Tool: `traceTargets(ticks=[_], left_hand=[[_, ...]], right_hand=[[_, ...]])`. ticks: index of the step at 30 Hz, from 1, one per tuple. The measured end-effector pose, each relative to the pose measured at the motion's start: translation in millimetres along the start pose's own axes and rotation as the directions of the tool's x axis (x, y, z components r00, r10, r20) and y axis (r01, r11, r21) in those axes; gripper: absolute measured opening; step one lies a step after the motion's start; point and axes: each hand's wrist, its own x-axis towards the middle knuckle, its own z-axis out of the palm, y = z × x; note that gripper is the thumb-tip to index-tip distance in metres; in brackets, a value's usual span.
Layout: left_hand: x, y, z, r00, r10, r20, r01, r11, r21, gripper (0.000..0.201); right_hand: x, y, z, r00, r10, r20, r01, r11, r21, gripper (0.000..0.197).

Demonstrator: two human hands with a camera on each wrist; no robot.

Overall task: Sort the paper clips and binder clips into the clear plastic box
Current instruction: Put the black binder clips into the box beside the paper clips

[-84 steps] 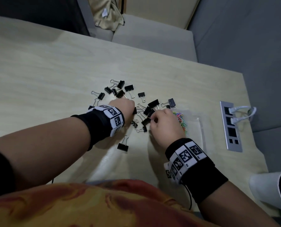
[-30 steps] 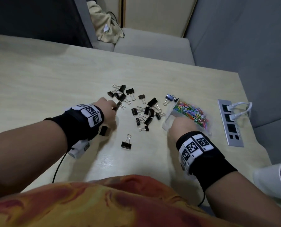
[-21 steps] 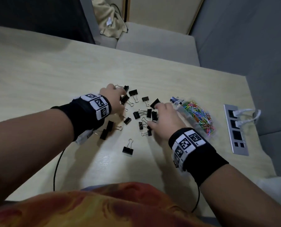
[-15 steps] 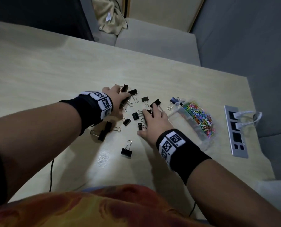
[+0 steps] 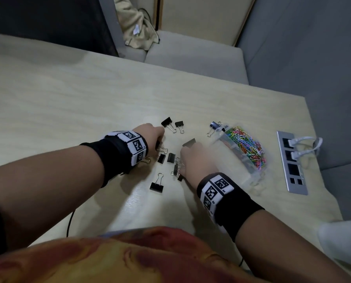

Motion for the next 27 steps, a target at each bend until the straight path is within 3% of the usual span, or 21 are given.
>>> traceTargets(ticks=[5, 13, 16, 20, 23, 27], left_hand=[[-9, 12, 0, 1.000, 0.003, -0.003, -0.003, 1.000, -0.023, 0.036], [-14, 62, -24, 0.994, 0.058, -0.097, -0.077, 0.976, -0.202, 0.034], [-10, 92, -32, 0.989, 0.085, -0.118, -0.121, 0.933, -0.340, 0.033], [-3, 128, -33, 0.984, 0.105, -0.145, -0.159, 0.882, -0.443, 0.038], [3, 142, -29, 0.982, 0.140, -0.124, -0.181, 0.871, -0.456, 0.050], [2, 140, -24, 0.979, 0.169, -0.117, -0.203, 0.868, -0.453, 0.044]], right_hand=[[-10, 14, 3, 0.999, -0.027, -0.025, 0.028, 0.999, 0.018, 0.025], [-30, 38, -12, 0.980, -0.065, -0.188, 0.104, 0.973, 0.208, 0.025], [-40, 50, -34, 0.957, 0.017, -0.288, 0.099, 0.919, 0.382, 0.018], [-43, 75, -54, 0.879, 0.236, -0.414, 0.040, 0.829, 0.557, 0.023], [-38, 93, -58, 0.855, 0.375, -0.359, -0.110, 0.806, 0.581, 0.018], [-32, 104, -59, 0.909, 0.395, -0.136, -0.277, 0.814, 0.511, 0.041]])
